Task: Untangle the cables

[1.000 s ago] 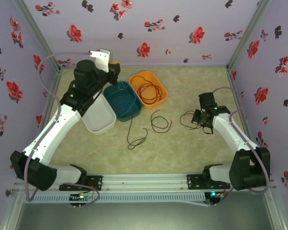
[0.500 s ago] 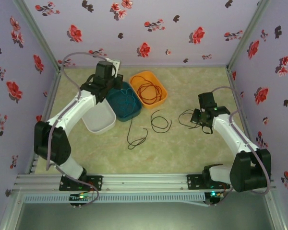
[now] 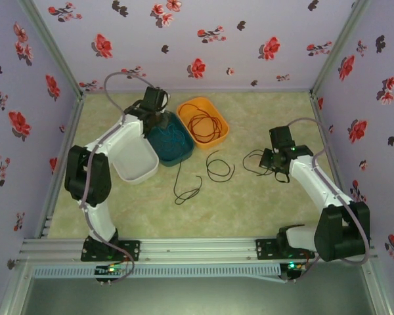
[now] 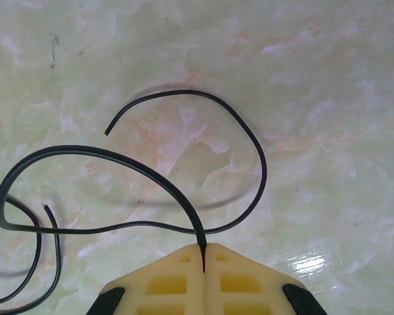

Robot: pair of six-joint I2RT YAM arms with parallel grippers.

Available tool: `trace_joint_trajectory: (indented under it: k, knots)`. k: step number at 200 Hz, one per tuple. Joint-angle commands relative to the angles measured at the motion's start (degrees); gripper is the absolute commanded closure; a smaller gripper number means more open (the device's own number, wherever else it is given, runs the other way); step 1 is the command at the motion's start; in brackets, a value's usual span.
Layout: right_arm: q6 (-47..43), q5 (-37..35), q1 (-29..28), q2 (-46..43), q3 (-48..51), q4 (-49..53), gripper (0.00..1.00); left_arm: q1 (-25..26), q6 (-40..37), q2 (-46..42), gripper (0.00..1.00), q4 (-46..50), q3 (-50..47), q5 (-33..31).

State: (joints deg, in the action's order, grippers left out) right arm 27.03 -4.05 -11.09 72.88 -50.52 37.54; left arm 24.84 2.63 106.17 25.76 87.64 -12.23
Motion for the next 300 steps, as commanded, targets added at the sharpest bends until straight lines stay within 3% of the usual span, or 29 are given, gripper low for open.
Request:
trace_joint_trajectory:
  k: [1, 41, 82, 155, 205, 261, 300]
  knots:
    - [0.6, 0.1, -0.8, 0.8, -0.6, -0.4, 1.0, 0.3, 2.0, 1.1, 1.0, 3.2, 0.7, 2.5]
    - [0.7, 0.1, -1.4, 1.6, -1.0, -0.7, 1.0, 0.3, 6.3, 1.2, 0.98, 0.9, -3.1, 11.5]
    - [0.6, 0.1, -2.0, 1.9, -1.3, -0.7, 1.0, 0.3, 7.1, 3.1, 0.92, 1.9, -3.4, 13.7]
    - [0.7, 0.2, -2.9, 2.3, -2.0, -0.9, 1.0, 0.1, 5.5, 4.1, 0.53, 5.2, -1.5, 15.0]
    - [0.8, 0.2, -3.6, 2.1, -2.7, -0.5, 1.0, 0.5, 5.6, -0.4, 0.44, 5.2, -2.2, 14.8]
    - [1.0, 0.4, -5.6, -0.4, -3.8, 0.0, 1.0, 3.3, 6.0, -13.0, 0.19, -4.1, -10.6, 14.9]
    - [1.3, 2.9, -7.2, -4.4, -5.8, 0.8, 1.0, 11.2, 1.5, -19.8, 0.16, -17.5, -19.9, 17.6]
